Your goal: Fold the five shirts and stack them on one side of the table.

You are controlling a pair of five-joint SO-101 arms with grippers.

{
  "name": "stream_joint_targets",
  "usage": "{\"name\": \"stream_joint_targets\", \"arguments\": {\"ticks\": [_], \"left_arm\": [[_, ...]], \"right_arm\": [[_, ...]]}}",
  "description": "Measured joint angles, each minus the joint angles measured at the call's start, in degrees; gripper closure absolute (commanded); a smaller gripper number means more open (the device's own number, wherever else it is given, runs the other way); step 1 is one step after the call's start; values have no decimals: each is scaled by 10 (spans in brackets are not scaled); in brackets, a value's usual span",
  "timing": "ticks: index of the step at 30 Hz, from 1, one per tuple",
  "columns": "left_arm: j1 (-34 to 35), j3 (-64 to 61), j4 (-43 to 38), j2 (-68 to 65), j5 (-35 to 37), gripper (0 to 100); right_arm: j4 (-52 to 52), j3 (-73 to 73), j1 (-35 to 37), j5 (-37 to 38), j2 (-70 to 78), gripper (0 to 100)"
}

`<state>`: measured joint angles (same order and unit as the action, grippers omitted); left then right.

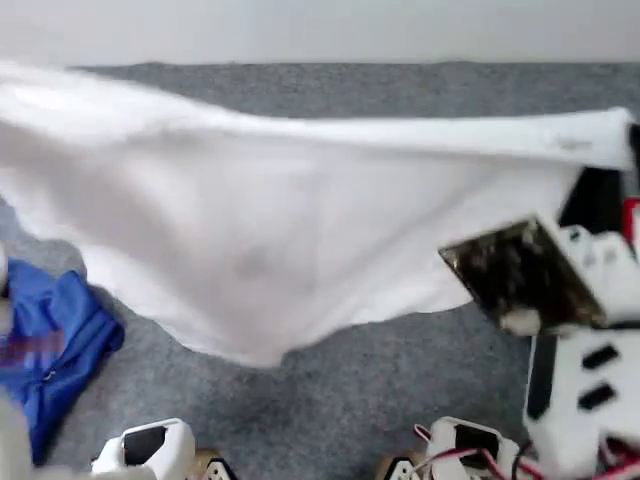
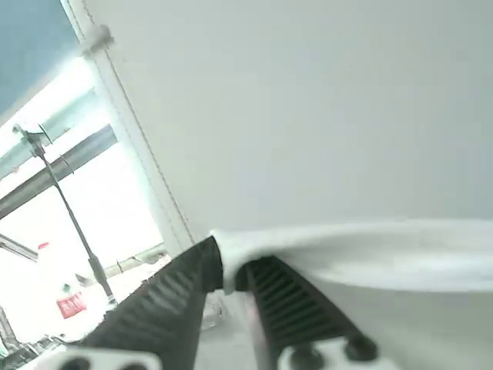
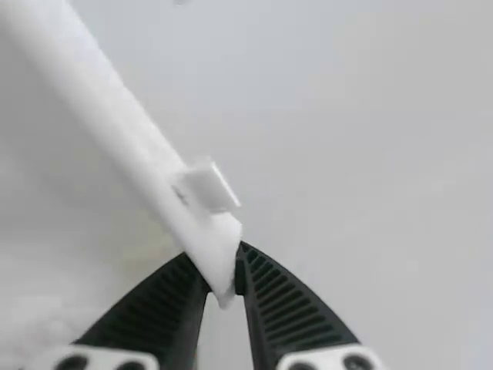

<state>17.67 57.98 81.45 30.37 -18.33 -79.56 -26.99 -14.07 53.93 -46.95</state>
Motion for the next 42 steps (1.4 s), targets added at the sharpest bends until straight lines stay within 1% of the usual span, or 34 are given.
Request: {"name": "stream_joint_targets", "arguments": {"ticks": [3,5,10,12,15,19,22,26,29,31,34,37,42], "left_arm": [[1,69,47,1,-32,986],[1,95,80,1,-47,986],[1,105,134,-1,-62,986],[1,74,148,-9,-62,986],[0,-9,157,-39,-62,986],[2,-140,157,-100,-62,986],[-5,-236,126,-144,-62,986],[-9,-338,37,-198,-63,986],[-11,-378,-39,-236,-64,986],[-11,-385,-66,-262,-64,986],[-22,-388,-76,-286,-64,986],[-55,-389,-68,-312,-64,986],[-159,-389,-8,-384,-64,985]], "right_arm": [[-28,0,-23,35,-32,987],[-54,0,-29,55,-47,987],[-137,11,-32,89,-51,987],[-149,38,-32,91,-49,987],[-147,100,-23,91,-33,987],[-107,207,5,91,7,987],[-43,295,29,91,37,987],[68,403,42,91,67,987],[144,458,46,91,93,987],[172,479,47,91,110,987],[185,492,47,91,137,987],[184,496,47,91,157,987],[127,496,46,91,170,987]]}}
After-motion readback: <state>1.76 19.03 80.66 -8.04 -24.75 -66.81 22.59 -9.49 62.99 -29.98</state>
